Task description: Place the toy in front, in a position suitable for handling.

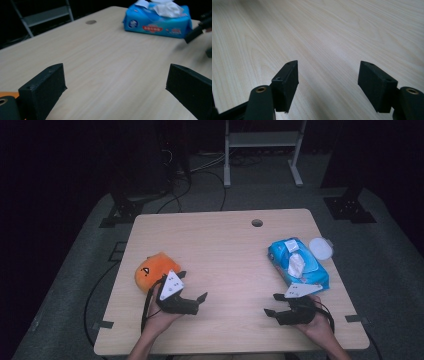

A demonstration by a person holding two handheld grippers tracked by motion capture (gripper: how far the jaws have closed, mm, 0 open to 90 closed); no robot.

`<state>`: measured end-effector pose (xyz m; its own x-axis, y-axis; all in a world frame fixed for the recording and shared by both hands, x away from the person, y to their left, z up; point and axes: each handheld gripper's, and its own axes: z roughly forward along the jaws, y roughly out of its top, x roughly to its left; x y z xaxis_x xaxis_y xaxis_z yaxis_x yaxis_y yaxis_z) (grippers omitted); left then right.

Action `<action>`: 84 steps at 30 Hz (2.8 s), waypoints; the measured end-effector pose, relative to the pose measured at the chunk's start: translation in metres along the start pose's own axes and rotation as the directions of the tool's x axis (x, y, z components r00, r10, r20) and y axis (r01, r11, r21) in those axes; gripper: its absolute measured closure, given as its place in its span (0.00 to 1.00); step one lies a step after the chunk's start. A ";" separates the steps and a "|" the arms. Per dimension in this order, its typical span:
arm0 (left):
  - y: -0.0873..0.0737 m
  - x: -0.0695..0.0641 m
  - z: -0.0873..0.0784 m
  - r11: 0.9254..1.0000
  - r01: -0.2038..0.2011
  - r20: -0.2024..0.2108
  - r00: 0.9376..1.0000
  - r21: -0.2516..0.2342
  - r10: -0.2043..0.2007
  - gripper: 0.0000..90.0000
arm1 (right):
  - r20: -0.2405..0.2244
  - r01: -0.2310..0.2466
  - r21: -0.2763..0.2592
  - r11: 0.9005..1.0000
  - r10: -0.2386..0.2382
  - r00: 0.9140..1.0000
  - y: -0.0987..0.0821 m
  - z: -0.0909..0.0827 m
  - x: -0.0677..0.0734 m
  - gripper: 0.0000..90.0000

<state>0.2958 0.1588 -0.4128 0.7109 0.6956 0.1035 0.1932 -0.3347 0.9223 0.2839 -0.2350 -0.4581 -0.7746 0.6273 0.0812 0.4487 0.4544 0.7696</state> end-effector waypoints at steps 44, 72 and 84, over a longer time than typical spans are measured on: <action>-0.050 0.124 -0.030 0.976 0.167 -0.147 0.978 0.138 -0.146 0.03 | 0.001 0.034 0.011 0.999 -0.034 0.999 0.002 0.003 0.010 0.37; -0.016 0.101 -0.042 0.983 0.172 -0.090 0.982 0.066 -0.166 0.40 | 0.008 0.050 -0.010 0.999 -0.050 0.999 0.005 -0.002 0.011 0.40; 0.020 0.039 -0.008 0.998 0.066 0.125 0.990 0.025 -0.069 0.40 | 0.031 0.017 -0.041 0.999 -0.015 0.999 0.003 -0.011 0.001 0.40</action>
<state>0.3216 0.1843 -0.3871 0.7748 0.6322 -0.0073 0.2566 -0.3039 0.9175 0.2792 -0.2401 -0.4489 -0.7672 0.6394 0.0499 0.4169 0.4381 0.7964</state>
